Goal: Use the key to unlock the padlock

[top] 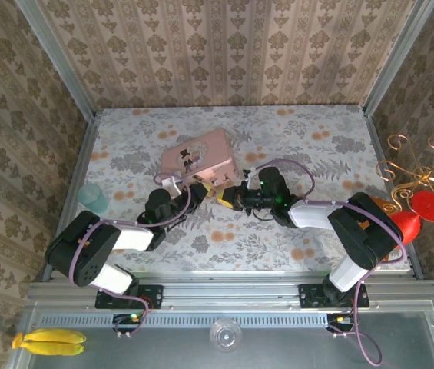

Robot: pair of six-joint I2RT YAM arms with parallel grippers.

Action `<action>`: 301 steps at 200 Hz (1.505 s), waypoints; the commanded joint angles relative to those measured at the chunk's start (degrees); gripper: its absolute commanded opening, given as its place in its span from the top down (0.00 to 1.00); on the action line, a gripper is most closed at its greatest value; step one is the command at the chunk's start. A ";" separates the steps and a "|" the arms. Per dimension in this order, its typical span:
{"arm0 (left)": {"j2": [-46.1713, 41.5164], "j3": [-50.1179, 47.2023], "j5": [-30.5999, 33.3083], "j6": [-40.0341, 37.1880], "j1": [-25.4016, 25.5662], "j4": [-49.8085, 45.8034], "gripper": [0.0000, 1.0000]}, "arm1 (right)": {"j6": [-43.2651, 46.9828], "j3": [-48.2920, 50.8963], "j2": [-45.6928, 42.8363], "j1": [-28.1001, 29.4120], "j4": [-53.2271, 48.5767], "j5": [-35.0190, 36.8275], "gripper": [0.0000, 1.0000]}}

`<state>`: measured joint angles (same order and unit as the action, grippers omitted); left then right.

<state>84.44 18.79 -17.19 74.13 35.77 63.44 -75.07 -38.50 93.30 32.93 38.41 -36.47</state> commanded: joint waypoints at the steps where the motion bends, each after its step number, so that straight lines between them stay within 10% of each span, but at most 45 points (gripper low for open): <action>1: -3.21 3.28 -7.07 -0.56 2.46 9.57 0.98 | -0.34 0.50 0.39 -0.65 3.42 0.52 1.00; 194: -1.71 4.75 -6.83 -2.24 3.82 5.53 0.99 | 2.41 -1.58 -0.84 -1.12 -0.16 -0.23 1.00; 262: -8.92 0.19 2.33 -3.08 0.62 -10.72 1.00 | 12.10 -1.39 -5.25 0.02 -12.73 5.43 0.63; 301: -12.29 0.28 4.14 -3.25 -0.32 -17.78 1.00 | 18.09 0.50 -8.21 1.97 -17.06 9.33 0.59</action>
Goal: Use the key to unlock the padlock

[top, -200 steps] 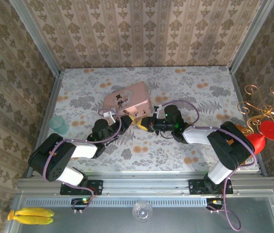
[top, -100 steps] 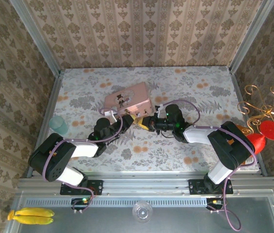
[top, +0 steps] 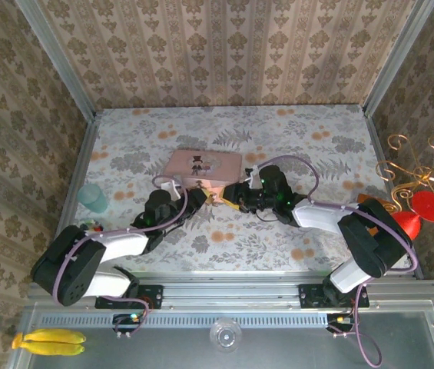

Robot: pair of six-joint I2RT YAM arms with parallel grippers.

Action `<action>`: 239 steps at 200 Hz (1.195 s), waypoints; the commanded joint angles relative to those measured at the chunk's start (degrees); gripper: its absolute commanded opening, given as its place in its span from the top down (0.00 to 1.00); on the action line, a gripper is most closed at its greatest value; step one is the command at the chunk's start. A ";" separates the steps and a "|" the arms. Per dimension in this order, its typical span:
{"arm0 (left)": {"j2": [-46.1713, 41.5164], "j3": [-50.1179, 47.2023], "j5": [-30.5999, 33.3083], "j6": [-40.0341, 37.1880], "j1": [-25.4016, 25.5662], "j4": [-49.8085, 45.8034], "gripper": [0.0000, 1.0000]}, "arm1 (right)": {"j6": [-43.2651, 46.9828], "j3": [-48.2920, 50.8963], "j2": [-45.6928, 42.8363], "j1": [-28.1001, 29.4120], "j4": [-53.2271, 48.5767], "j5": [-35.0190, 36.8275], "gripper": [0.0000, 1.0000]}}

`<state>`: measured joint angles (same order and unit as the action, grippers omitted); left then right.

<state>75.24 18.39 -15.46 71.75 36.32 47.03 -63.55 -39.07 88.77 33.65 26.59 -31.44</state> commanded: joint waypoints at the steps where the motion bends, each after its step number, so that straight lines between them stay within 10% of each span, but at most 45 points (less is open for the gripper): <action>1: -3.13 0.72 2.48 -0.80 -0.88 -1.65 1.00 | 6.89 1.00 -3.91 1.33 -5.67 4.51 0.59; 72: -10.52 2.41 6.94 -2.90 -0.81 -19.24 1.00 | 35.36 -3.25 -17.60 13.48 -30.35 32.96 0.60; 119: -10.47 4.52 6.80 -3.54 0.29 -22.83 1.00 | 56.50 5.52 -17.63 28.18 -11.41 52.10 0.59; 239: -11.60 6.04 9.84 -3.10 4.34 -26.43 1.00 | 71.05 6.52 4.17 33.01 15.07 59.51 0.57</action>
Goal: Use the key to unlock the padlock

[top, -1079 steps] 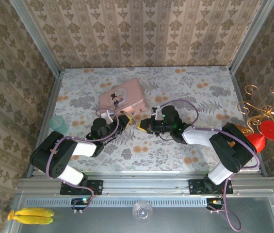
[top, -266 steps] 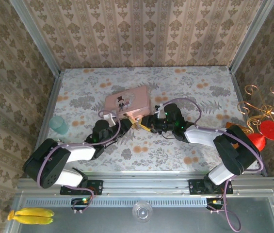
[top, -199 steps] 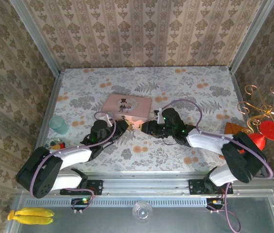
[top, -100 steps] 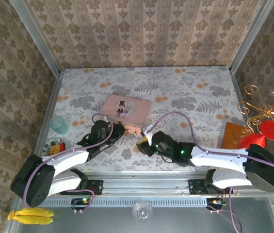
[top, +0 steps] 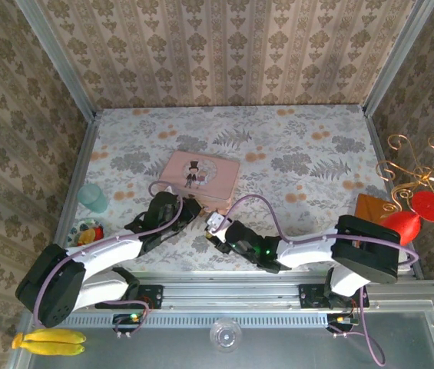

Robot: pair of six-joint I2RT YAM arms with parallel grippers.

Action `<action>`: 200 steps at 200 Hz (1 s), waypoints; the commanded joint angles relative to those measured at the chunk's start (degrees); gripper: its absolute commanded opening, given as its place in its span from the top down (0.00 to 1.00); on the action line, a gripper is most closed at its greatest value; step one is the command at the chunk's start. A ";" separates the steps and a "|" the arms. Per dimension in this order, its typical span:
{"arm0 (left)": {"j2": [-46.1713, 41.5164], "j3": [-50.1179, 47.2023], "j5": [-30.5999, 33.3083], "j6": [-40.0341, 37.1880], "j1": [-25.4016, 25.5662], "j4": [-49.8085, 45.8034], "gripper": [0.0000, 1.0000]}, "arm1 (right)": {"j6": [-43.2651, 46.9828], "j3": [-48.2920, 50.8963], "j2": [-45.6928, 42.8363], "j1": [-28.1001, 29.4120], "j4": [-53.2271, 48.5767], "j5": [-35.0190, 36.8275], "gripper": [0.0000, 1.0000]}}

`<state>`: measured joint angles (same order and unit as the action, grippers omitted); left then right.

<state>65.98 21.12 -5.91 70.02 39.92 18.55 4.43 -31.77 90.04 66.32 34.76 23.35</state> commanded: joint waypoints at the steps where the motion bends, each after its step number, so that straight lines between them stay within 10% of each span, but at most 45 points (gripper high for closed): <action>1: -2.38 3.31 0.33 -1.38 0.70 2.05 1.00 | 3.15 -0.85 3.06 0.36 6.98 4.78 0.57; 200: -2.01 3.55 0.91 -1.38 3.32 1.84 1.00 | 2.92 -1.18 9.53 0.30 16.39 8.99 0.70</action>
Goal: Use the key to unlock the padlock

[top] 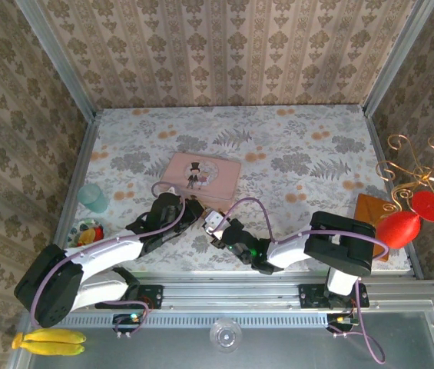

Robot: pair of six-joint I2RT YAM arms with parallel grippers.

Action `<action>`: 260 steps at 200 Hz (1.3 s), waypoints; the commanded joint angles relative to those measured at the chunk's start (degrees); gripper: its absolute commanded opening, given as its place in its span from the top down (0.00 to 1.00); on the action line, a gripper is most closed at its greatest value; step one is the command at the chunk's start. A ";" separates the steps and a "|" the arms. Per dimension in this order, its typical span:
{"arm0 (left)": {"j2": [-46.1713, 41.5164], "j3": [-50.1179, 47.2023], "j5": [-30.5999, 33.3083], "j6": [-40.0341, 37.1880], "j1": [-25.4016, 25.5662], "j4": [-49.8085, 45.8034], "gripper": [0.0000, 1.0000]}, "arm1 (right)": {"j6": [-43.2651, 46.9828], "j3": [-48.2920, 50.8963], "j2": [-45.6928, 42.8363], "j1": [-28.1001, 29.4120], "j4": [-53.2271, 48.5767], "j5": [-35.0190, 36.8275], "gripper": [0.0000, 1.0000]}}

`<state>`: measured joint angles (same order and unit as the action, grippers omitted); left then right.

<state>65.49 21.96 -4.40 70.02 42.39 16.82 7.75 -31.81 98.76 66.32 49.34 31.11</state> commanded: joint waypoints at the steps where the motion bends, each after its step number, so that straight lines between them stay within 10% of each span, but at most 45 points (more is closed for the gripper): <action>1: -1.52 2.73 -0.65 -1.38 0.85 3.52 1.00 | -0.43 -1.14 0.77 0.25 1.77 1.23 0.70; 181: 1.65 4.32 -0.84 -1.20 2.34 4.72 1.00 | -6.54 -1.15 -1.18 -0.44 -0.61 0.70 0.75; 260: 4.20 5.41 -0.57 -3.25 2.01 5.30 1.00 | -22.39 -2.50 -10.98 -1.69 -17.00 -8.56 0.78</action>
<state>68.90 23.94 -4.67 69.52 44.27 16.95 -6.17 -32.23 91.29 65.47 39.42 27.46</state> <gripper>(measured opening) 0.130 0.228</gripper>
